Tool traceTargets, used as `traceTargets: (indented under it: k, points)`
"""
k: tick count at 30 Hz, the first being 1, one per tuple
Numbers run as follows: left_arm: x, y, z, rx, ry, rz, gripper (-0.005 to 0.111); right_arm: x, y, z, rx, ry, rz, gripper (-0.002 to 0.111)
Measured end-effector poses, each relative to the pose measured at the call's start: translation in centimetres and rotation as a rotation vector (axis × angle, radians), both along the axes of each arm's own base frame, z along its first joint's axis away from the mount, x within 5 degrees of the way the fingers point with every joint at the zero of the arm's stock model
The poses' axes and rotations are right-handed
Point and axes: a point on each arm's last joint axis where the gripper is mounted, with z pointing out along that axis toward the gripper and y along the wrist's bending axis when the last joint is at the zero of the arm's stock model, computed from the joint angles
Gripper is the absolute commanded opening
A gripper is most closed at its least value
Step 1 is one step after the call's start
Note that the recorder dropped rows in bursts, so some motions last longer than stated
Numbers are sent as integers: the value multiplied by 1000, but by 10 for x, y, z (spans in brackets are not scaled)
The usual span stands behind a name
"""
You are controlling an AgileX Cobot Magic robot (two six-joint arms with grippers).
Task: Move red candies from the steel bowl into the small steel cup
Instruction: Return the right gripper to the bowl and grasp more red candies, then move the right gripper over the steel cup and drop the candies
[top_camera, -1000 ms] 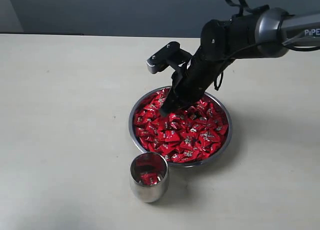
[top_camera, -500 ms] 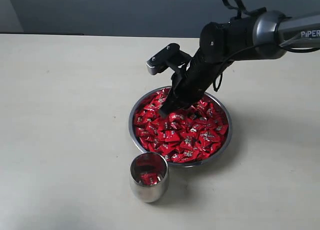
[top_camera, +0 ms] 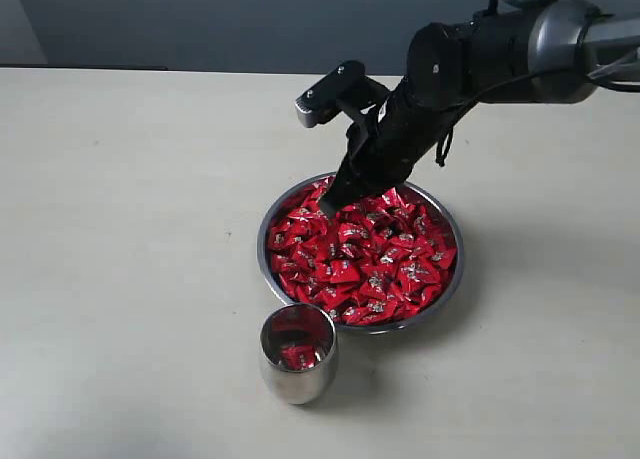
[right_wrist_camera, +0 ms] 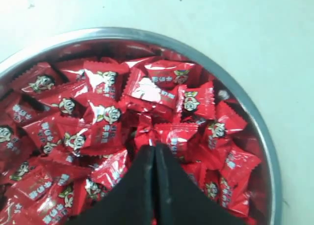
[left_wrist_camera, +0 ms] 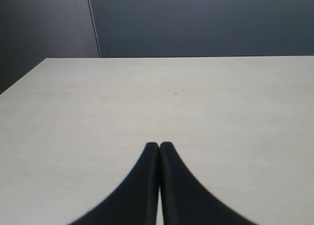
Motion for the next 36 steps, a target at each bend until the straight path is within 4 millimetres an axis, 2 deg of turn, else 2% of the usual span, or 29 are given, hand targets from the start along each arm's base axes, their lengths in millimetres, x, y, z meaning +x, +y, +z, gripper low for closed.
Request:
traceTargets:
  k: [7,11,15,18,20,24,28,33,36]
  points:
    - [0,0,0,0,0,0,0,-4,-13,29,-51,-42,-72,-1]
    - [0,0,0,0,0,0,0,-19,-20,50,-39,34,-108,-1]
    - [0,0,0,0,0,0,0,-43,-14,71,23,119,-36,-1]
    - [0,0,0,0,0,0,0,-81,7,87,18,136,99,-1]
    - [0,0,0,0,0,0,0,-101,19,88,-16,134,180,-1]
    - [0,0,0,0,0,0,0,-121,27,86,-70,159,241,-1]
    - [0,0,0,0,0,0,0,-130,30,87,-59,215,247,-1]
    - [0,0,0,0,0,0,0,-138,25,70,-72,278,244,-1]
    - [0,0,0,0,0,0,0,-138,24,67,-65,275,241,-1]
